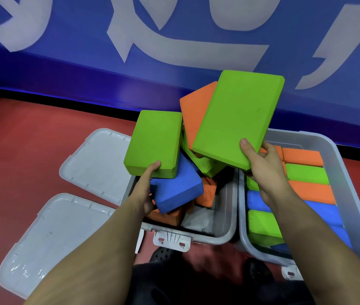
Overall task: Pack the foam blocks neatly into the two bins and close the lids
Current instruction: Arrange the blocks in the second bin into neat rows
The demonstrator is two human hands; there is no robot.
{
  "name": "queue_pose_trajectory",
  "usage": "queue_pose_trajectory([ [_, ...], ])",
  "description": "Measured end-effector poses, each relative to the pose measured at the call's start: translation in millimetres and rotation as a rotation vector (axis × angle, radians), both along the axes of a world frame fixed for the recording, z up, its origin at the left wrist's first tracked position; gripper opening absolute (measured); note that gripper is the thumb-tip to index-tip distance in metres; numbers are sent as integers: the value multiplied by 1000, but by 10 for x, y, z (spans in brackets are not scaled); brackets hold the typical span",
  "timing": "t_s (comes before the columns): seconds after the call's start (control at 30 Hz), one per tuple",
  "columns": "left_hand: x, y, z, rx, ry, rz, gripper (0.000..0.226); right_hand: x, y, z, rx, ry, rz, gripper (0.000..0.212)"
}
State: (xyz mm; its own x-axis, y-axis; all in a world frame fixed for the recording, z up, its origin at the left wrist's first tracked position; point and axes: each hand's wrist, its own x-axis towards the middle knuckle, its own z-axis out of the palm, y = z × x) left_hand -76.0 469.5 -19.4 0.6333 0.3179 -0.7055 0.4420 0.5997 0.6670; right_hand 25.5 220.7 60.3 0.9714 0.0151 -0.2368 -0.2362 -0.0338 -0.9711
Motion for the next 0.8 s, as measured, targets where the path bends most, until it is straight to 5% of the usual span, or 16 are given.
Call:
queue_pose_trajectory([
  [0.23, -34, 60, 66, 63, -27, -39, 53, 17, 17, -34, -21, -33, 16, 63],
  [0.43, -25, 225, 14, 293, 1, 7, 78, 44, -10, -48, -18, -37, 24, 65],
  [0.8, -86, 224, -128, 372, 57, 69, 55, 50, 2, -94, -30, -49, 49, 66],
])
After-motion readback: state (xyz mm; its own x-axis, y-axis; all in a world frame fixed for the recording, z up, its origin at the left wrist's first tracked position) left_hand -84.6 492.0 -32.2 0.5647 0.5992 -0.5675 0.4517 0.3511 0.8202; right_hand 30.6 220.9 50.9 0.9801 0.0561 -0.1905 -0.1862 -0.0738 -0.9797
